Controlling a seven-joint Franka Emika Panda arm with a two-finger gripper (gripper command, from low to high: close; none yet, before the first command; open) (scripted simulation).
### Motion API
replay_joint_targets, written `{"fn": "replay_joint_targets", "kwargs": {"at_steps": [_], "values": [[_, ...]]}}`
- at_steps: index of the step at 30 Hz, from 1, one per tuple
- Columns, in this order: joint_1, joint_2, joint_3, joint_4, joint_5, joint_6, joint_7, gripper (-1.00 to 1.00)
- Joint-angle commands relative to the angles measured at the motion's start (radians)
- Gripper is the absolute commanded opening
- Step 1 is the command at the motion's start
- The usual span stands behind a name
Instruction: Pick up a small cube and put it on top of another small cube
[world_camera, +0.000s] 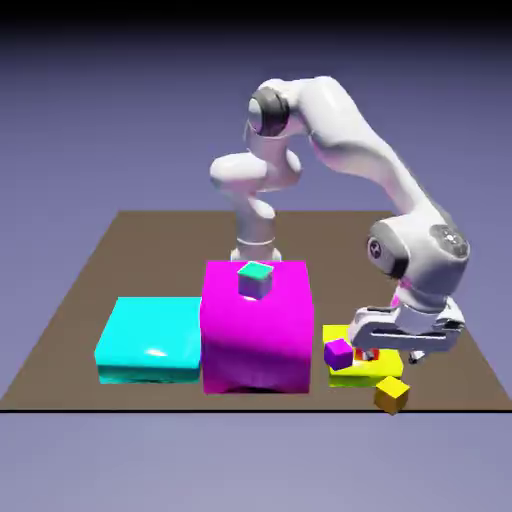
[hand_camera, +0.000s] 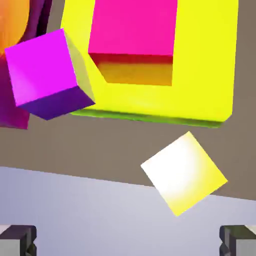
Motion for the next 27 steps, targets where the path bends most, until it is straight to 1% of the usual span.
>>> {"fn": "replay_joint_targets", "kwargs": {"at_steps": [1, 9, 11, 14, 15, 16, 17, 20, 27], "values": [[0.005, 0.019, 0.002, 0.018, -0.003, -0.017, -0.044, 0.0], [0.047, 0.169, 0.02, 0.165, -0.025, -0.15, -0.391, 0.0], [0.048, 0.172, 0.02, 0.169, -0.025, -0.153, -0.4, 0.0], [0.043, 0.225, 0.009, 0.091, -0.042, -0.022, -0.386, 0.0], [0.042, 0.23, 0.008, 0.083, -0.043, -0.01, -0.385, 0.0], [0.042, 0.23, 0.008, 0.083, -0.043, -0.01, -0.385, -1.0], [0.042, 0.23, 0.008, 0.083, -0.043, -0.01, -0.385, -1.0], [0.048, 0.177, 0.019, 0.161, -0.027, -0.14, -0.398, -1.0], [0.085, -0.071, -0.137, 0.011, -0.027, -0.224, -0.48, -1.0]]}}
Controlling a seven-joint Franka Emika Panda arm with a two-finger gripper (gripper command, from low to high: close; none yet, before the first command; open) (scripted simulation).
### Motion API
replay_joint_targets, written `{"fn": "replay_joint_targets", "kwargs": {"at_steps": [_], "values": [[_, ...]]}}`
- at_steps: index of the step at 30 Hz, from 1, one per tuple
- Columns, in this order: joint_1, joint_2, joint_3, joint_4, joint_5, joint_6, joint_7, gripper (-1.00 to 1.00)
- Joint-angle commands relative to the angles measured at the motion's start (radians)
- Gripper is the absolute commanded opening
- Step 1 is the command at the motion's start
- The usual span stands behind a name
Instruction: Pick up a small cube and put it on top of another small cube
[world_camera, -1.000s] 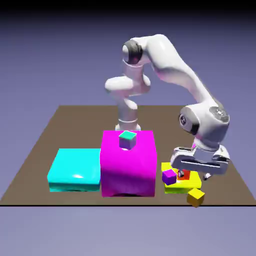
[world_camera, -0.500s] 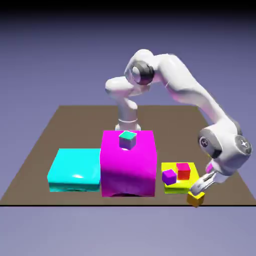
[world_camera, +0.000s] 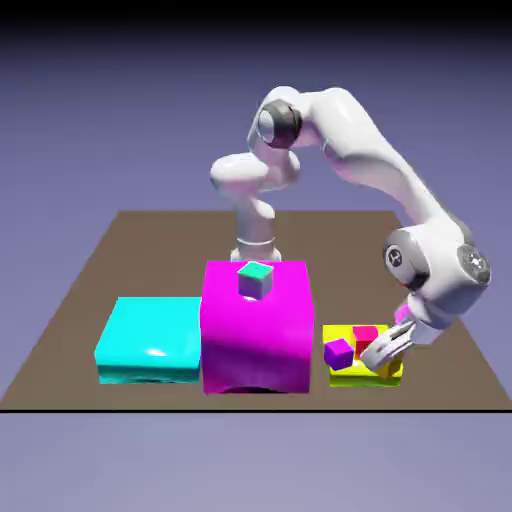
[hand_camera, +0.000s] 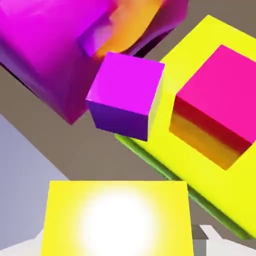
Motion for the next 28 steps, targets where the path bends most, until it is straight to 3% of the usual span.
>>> {"fn": "replay_joint_targets", "kwargs": {"at_steps": [1, 18, 24, 25, 28], "values": [[0.006, -0.036, -0.024, -0.024, 0.002, -0.011, -0.012, -1.0], [0.097, -0.641, -0.416, -0.416, -0.002, -0.189, -0.212, -1.0], [0.085, -0.645, -0.43, -0.592, -0.018, -0.016, -0.198, -1.0], [0.085, -0.645, -0.43, -0.592, -0.018, -0.016, -0.198, 1.0], [0.09, -0.644, -0.424, -0.52, -0.011, -0.087, -0.204, 1.0]]}}
